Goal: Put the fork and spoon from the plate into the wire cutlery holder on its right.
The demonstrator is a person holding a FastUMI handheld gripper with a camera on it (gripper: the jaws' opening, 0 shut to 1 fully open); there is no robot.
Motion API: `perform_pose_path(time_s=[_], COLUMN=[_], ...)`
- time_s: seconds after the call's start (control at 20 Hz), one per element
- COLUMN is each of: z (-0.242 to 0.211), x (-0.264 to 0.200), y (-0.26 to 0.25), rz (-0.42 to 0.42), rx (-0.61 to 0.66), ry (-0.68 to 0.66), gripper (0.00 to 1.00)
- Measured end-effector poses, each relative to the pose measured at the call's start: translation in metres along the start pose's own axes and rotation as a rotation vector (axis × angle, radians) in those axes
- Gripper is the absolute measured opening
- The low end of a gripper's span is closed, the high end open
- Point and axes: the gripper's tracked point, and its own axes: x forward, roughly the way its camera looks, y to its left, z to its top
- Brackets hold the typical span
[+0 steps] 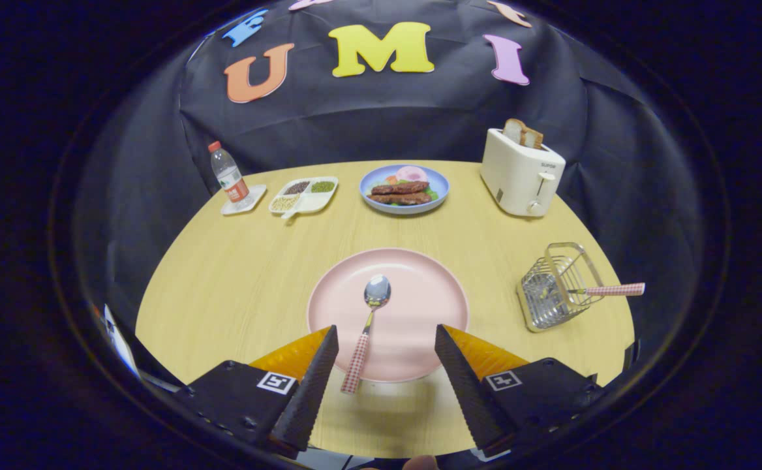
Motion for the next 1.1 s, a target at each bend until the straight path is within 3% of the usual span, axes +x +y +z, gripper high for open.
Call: perform_pose_path(time_s=[0.25, 0.55, 0.65, 0.75, 0.8, 0.85, 0.9, 1.1], z=[-0.025, -0.037, -0.039, -0.044, -0.046, -0.044, -0.045, -0.039], x=[0.042, 0.058, 0.064, 0.065, 0.065, 0.055, 0.064, 0.055], y=[0.014, 0.014, 0.012, 0.007, 0.007, 0.005, 0.000, -0.011], rz=[-0.018, -0.056, -0.068, -0.079, -0.076, -0.087, -0.098, -0.099], rx=[-0.018, 0.016, 0.024, 0.048, 0.060, 0.067, 0.069, 0.062], ry=[0.073, 0.124, 0.136, 0.164, 0.177, 0.181, 0.181, 0.181], gripper=[0.87, 0.54, 0.54, 0.20, 0.15, 0.15, 0.07, 0.06])
